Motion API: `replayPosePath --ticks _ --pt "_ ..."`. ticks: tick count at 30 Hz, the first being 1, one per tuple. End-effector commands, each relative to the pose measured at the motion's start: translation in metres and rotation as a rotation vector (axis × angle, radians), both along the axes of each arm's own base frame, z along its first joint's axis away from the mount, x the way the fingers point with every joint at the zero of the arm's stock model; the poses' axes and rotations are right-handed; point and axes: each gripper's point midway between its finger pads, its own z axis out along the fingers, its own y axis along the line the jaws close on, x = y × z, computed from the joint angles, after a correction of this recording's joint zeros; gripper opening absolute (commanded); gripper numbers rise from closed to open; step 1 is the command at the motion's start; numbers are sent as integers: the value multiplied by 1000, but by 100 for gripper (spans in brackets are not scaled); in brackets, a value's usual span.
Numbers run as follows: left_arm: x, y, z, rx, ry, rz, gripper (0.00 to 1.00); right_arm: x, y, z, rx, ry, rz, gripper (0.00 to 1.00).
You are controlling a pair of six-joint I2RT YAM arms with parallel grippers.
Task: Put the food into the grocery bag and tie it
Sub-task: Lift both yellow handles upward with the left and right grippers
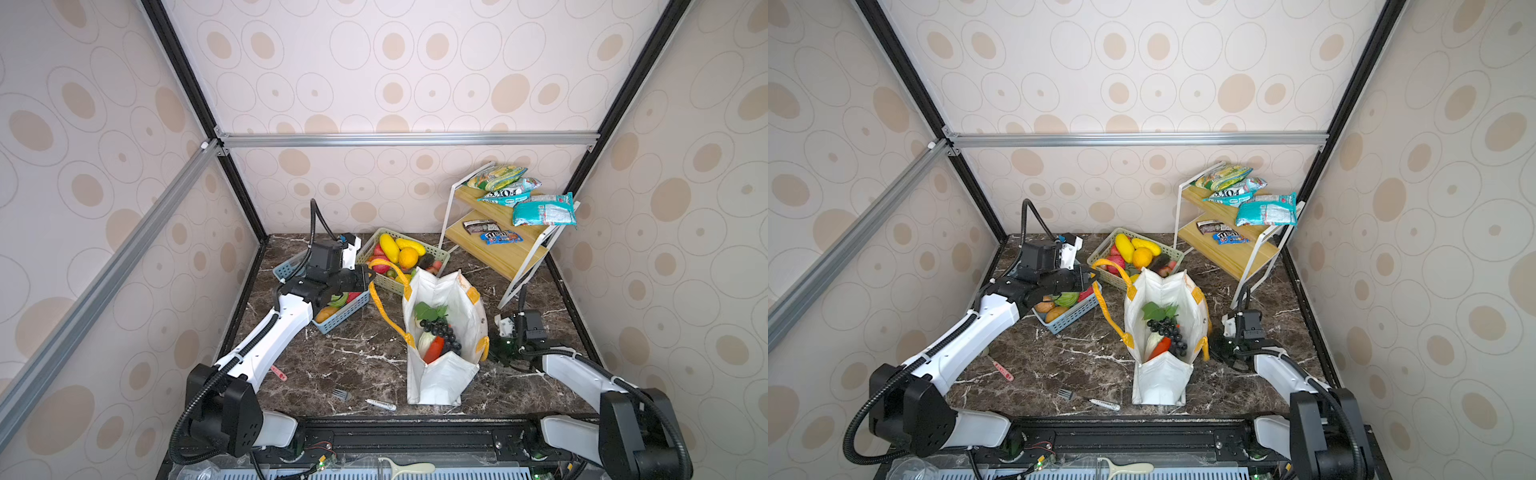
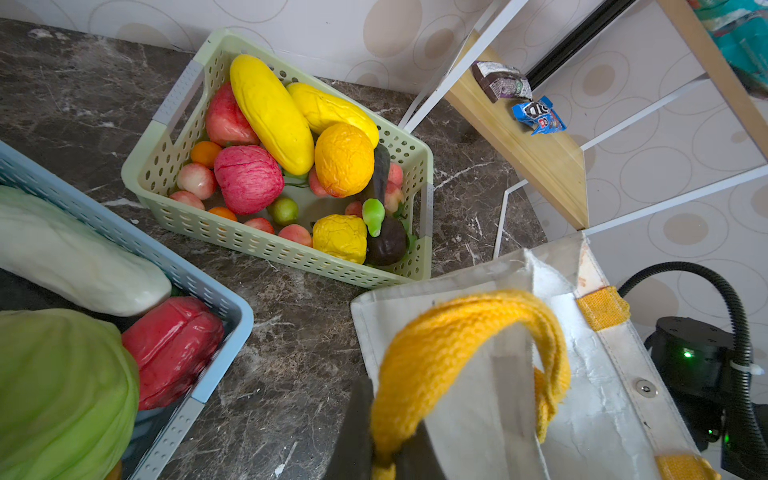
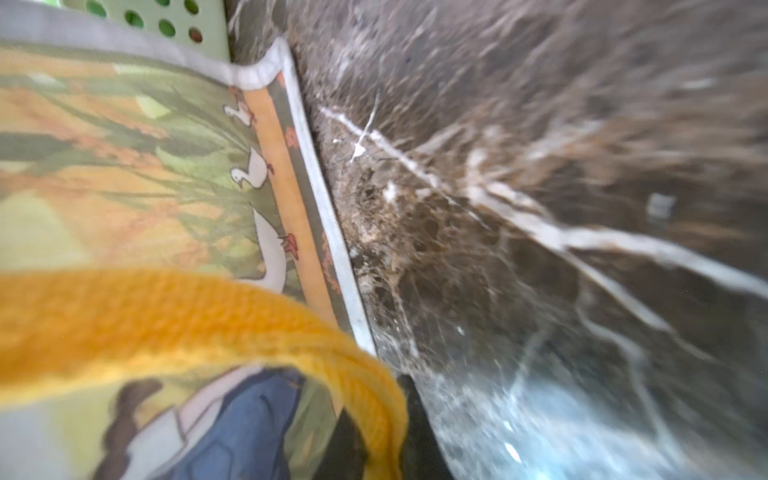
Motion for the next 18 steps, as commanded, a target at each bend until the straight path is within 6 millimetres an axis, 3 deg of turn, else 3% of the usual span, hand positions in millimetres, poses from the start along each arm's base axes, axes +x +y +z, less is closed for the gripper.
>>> replayPosePath --ticks 1,6,11,18 --pt "5 8 44 -7 -108 17 0 -6 -23 16 -148 11 -44 10" --pt "3 9 67 -19 -144 23 0 -4 -43 58 -263 -40 -77 9" --pt "-7 3 98 -52 -201 -30 0 7 -52 121 -320 -165 -92 5" --pt "-15 -8 129 -72 -242 -102 0 28 -24 216 -264 -401 11 5"
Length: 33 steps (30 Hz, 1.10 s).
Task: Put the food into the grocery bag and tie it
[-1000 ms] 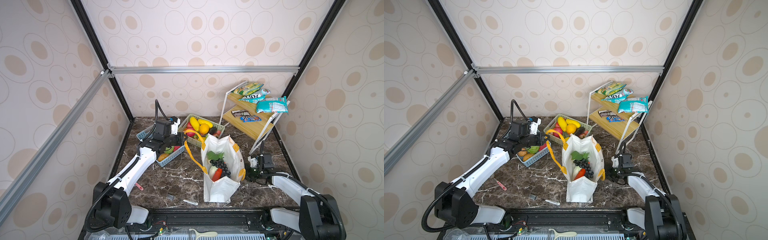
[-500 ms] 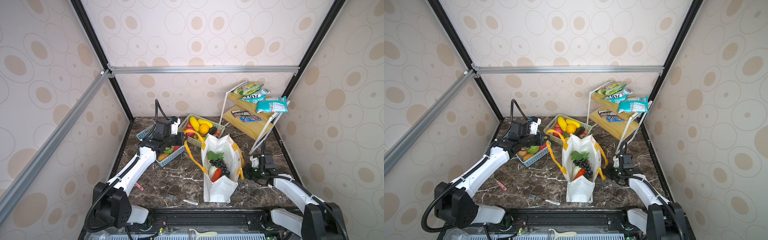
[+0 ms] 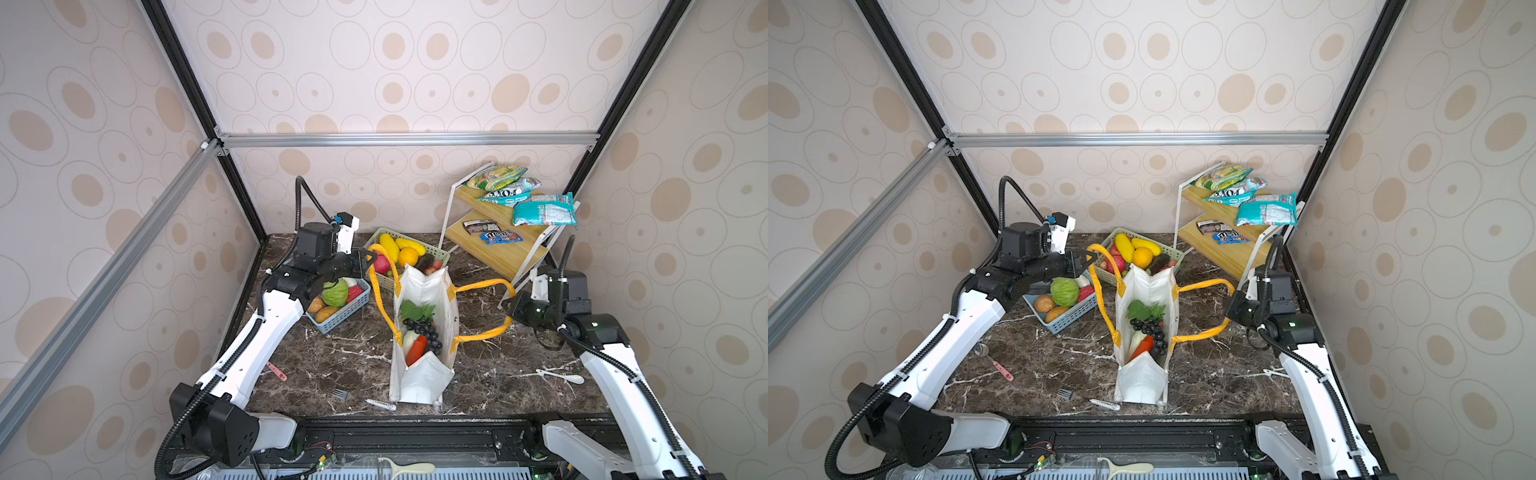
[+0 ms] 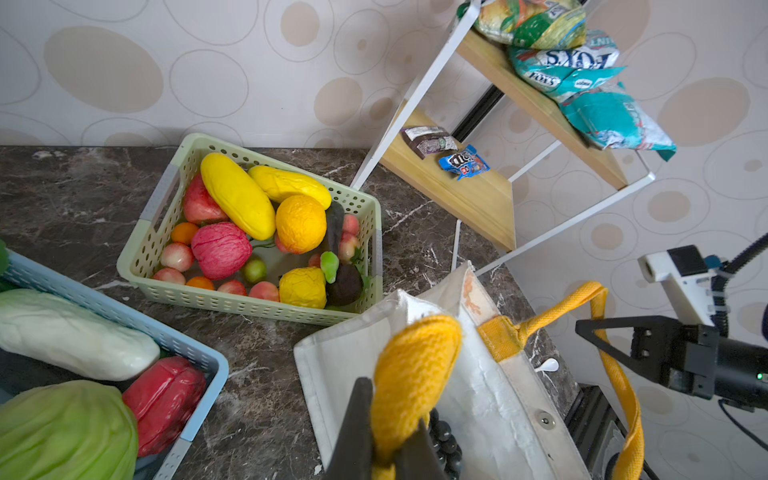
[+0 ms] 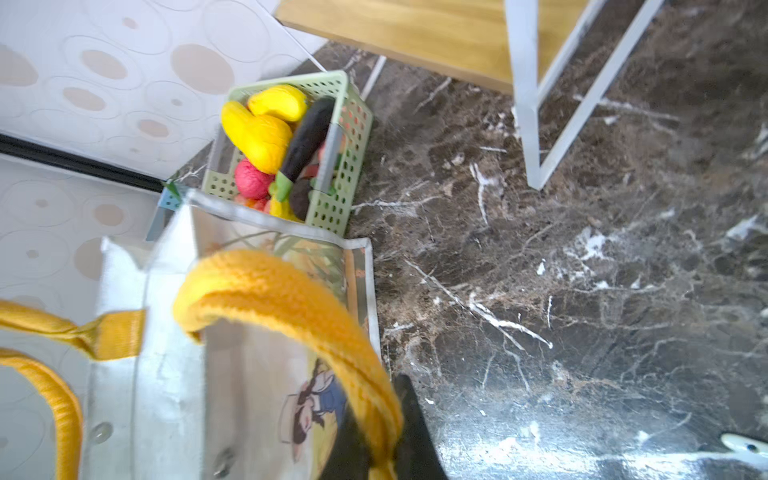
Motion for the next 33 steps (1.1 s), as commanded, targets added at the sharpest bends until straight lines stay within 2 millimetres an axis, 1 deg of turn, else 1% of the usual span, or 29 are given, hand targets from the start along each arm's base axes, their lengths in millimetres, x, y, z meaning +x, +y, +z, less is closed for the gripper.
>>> replayPosePath --ticks 1,4,7,10,12,14,16,18,19,20,21,23,25,27,30,33 --pt "-4 -3 45 -24 -102 -40 0 2 19 34 6 -66 103 5" --pt "-4 -13 54 -52 -105 -82 0 10 38 65 38 -139 171 5" --pt "-9 -35 57 -73 -99 -139 0 16 50 86 55 -187 207 4" --pt "-15 -61 49 -71 -75 -192 0 20 59 106 113 -243 230 4" --pt "-16 -72 44 -81 -61 -208 0 21 65 117 150 -268 255 4" --pt "-16 -83 42 -103 -49 -227 0 21 77 125 188 -287 301 4" --pt "-14 -92 44 -131 -45 -242 0 22 95 129 228 -300 370 4" --pt "-12 -100 46 -142 -42 -251 0 22 109 132 244 -311 415 3" --pt "-11 -104 47 -139 -39 -255 0 16 126 135 256 -327 470 3" --pt "-11 -107 47 -133 -39 -259 0 14 135 138 270 -346 496 4" --pt "-10 -111 46 -125 -37 -264 0 10 148 139 291 -363 536 4" --pt "-9 -117 44 -110 -31 -272 0 6 172 138 309 -374 607 4" --pt "-11 -123 43 -102 -28 -283 0 6 195 124 284 -342 651 4" --pt "-14 -126 46 -99 -34 -292 0 11 209 107 254 -300 656 4" --pt "-16 -122 52 -87 -49 -278 0 25 219 79 244 -238 625 3" --pt "-18 -116 56 -63 -63 -260 0 37 215 58 203 -204 567 2"
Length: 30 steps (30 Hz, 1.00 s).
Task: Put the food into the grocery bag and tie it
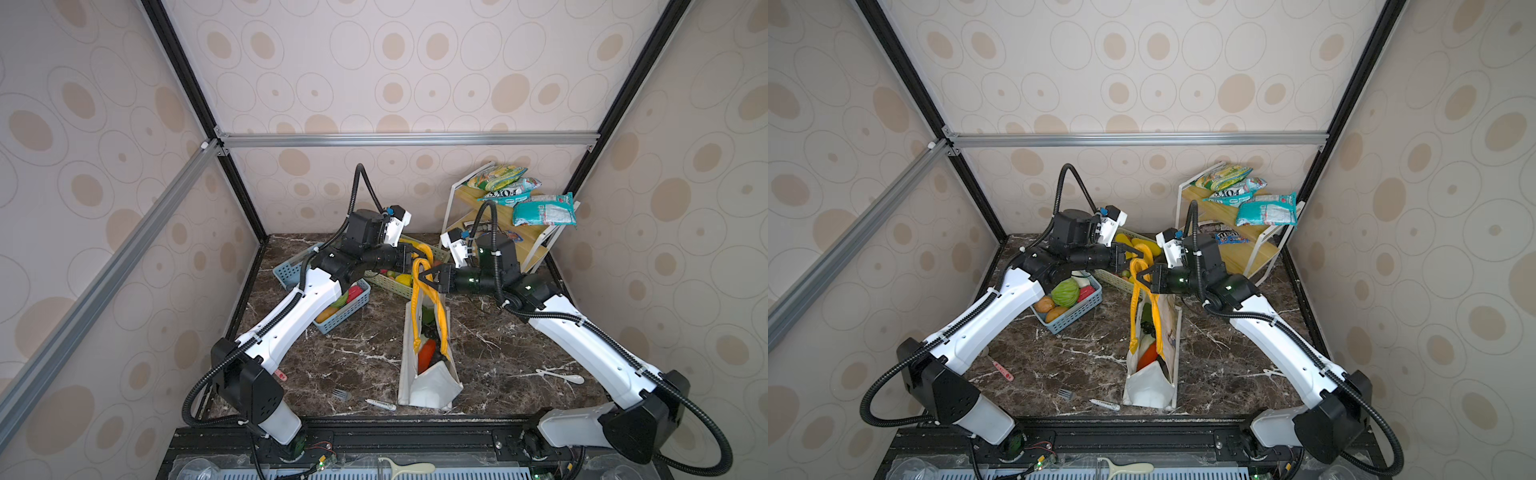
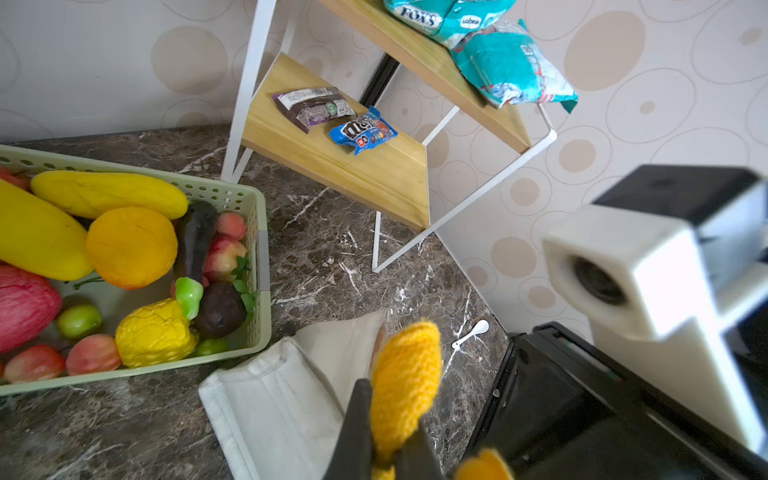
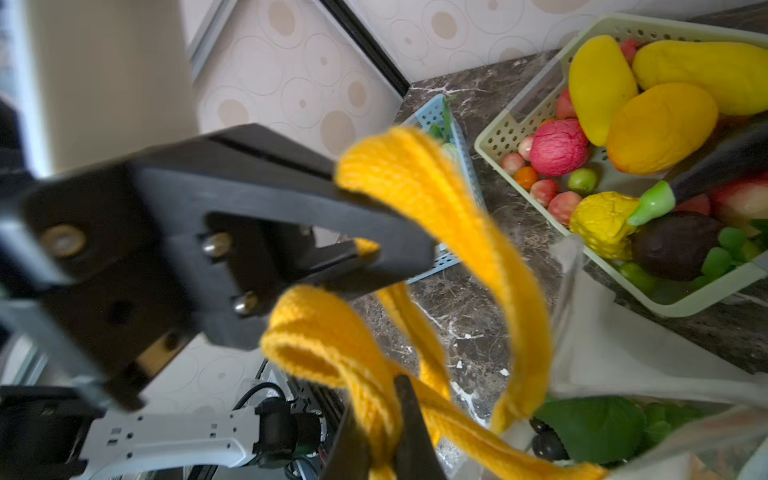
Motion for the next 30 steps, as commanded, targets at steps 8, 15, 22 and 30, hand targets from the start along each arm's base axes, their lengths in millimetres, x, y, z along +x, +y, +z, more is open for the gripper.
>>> replayPosePath --ticks 8,15,22,30 --pt "-13 18 56 18 -150 45 0 28 1 -31 -53 27 -106 2" --pt "-38 8 81 -83 -169 -33 8 38 5 -31 -43 25 -128 2" --pt "-54 -10 71 -165 -102 -100 30 37 15 -13 51 -24 -87 3" --pt "-57 -9 65 -189 -84 -83 50 31 11 14 151 -149 -89 4"
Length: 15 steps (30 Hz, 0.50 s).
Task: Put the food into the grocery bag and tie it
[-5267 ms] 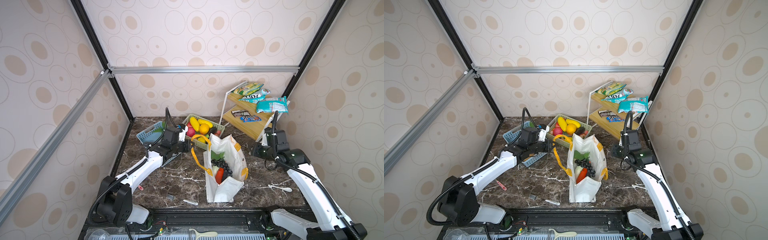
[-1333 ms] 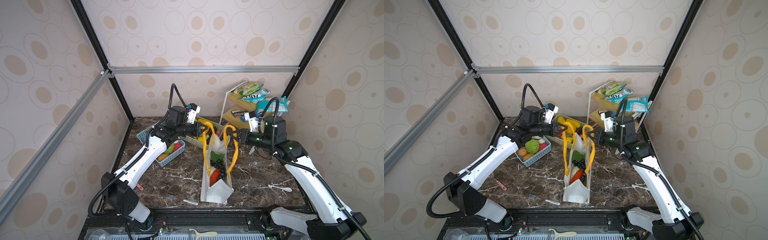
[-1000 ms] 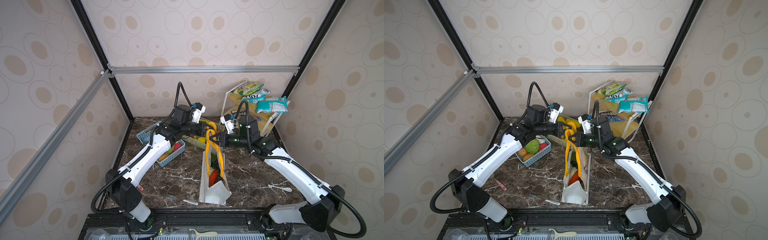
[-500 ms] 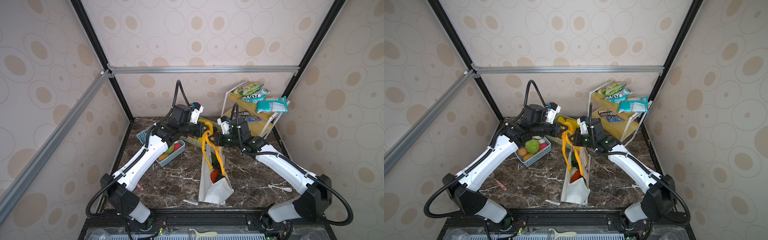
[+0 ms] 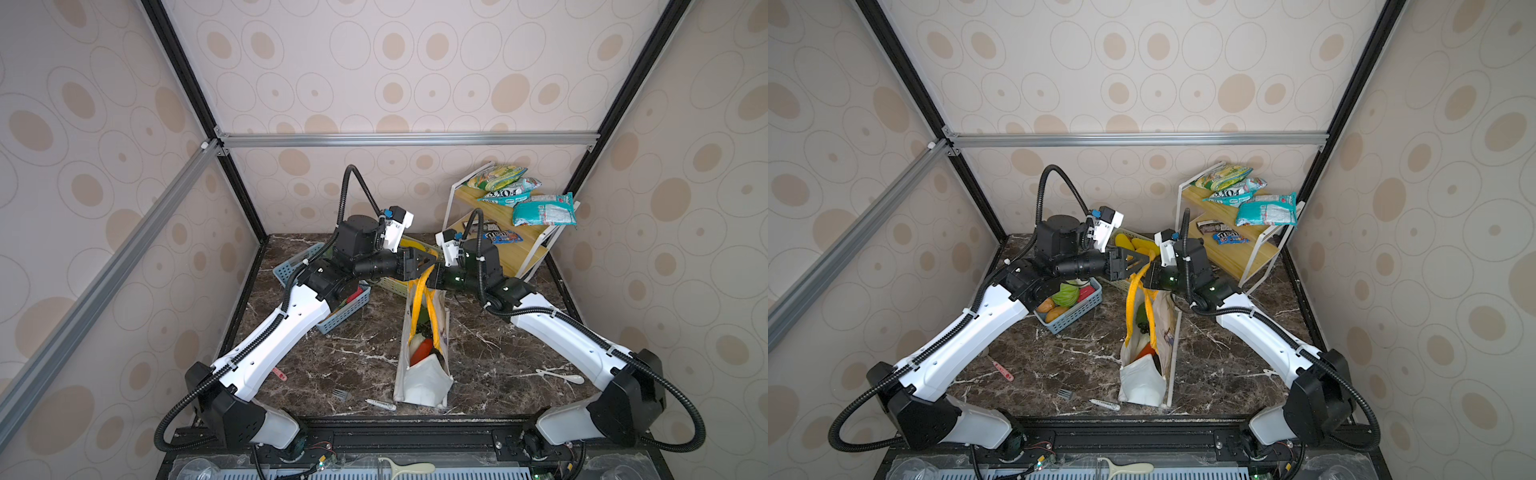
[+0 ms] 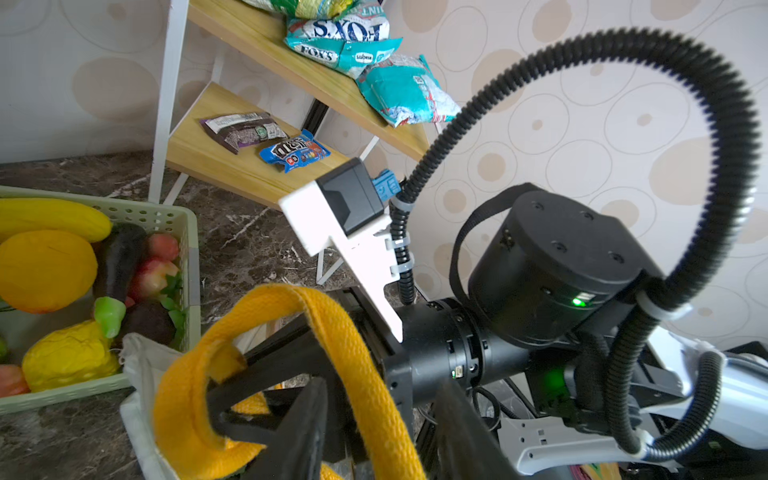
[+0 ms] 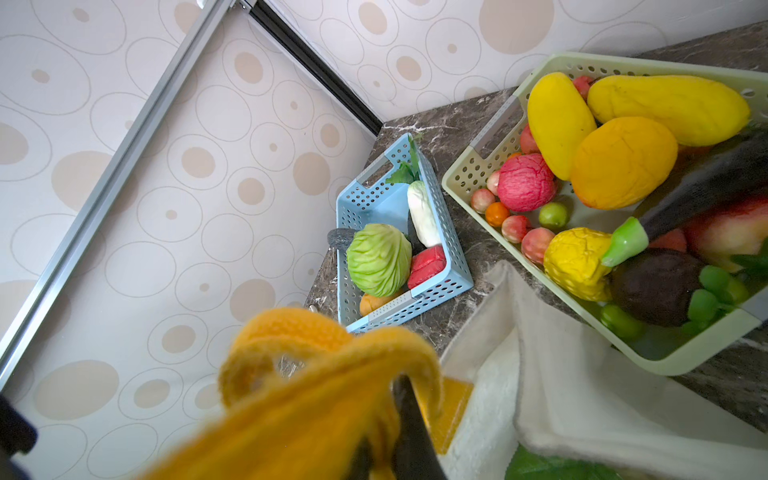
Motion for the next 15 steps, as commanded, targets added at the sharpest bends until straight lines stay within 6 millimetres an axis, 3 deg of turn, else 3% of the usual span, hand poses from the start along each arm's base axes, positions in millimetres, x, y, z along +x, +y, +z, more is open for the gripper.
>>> replayPosePath --ticks 1,8,11,15 --pt "-3 4 20 -36 -43 22 53 -6 0 38 100 -117 7 4" --pt "21 38 24 110 -127 237 64 -16 -6 43 118 -127 11 4" --pt "24 40 21 149 -139 239 58 -19 -8 45 119 -128 14 4" --pt "14 26 11 155 -129 147 54 -20 -10 45 97 -122 4 4"
